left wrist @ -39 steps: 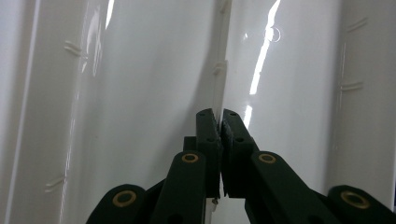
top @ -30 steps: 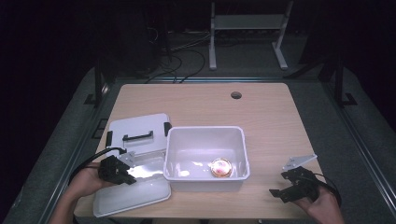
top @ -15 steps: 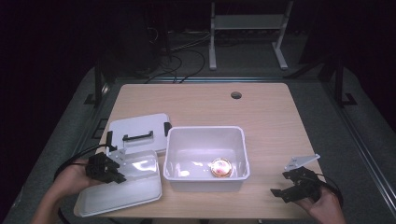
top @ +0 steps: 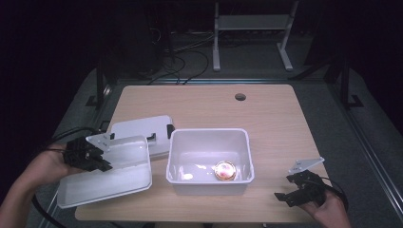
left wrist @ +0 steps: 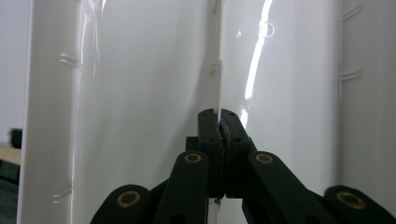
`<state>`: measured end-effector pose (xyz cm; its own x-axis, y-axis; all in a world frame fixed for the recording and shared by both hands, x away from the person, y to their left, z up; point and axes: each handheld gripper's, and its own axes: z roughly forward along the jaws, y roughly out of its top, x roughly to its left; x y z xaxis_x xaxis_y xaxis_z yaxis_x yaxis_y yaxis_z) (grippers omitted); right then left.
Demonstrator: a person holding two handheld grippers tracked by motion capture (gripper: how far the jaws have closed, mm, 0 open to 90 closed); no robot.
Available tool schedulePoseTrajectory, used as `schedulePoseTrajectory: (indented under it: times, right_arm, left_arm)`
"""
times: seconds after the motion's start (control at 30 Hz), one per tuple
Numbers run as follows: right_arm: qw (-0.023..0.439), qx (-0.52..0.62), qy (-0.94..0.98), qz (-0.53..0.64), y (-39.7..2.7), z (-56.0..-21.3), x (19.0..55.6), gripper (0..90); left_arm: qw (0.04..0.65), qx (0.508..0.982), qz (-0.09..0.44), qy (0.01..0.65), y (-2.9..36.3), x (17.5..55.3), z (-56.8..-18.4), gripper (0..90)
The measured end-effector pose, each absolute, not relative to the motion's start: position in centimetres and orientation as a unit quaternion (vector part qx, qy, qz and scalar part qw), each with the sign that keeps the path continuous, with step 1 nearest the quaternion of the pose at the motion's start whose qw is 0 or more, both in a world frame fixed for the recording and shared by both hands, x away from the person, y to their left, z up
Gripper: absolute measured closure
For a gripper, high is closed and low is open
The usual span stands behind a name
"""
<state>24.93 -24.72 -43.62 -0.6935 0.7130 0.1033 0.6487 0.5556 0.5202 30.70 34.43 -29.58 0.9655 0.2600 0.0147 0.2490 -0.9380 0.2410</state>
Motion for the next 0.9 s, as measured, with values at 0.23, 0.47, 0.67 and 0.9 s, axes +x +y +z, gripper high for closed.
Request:
schedulePoseTrajectory:
  times: [0.23, 0.47, 0.67, 0.9]
  right_arm:
    - [0.06, 0.386, 0.88, 0.27, -24.7, -43.7, 24.9, 18.5]
    - [0.056, 0.382, 0.881, 0.273, -24.4, -43.6, 24.9, 18.5]
    - [0.056, 0.383, 0.88, 0.276, -24.7, -43.6, 24.9, 18.5]
    - [0.057, 0.384, 0.879, 0.275, -24.9, -43.7, 24.9, 18.3]
  left_arm:
    - [0.125, 0.985, 0.039, 0.113, 32.9, 31.1, -26.1, 89.3]
    - [0.135, 0.987, 0.037, 0.084, 29.9, 31.6, -24.2, 89.4]
    - [0.136, 0.988, 0.032, 0.068, 27.1, 32.4, -23.5, 89.4]
    - [0.135, 0.99, 0.006, 0.05, 23.2, 33.6, -24.1, 89.4]
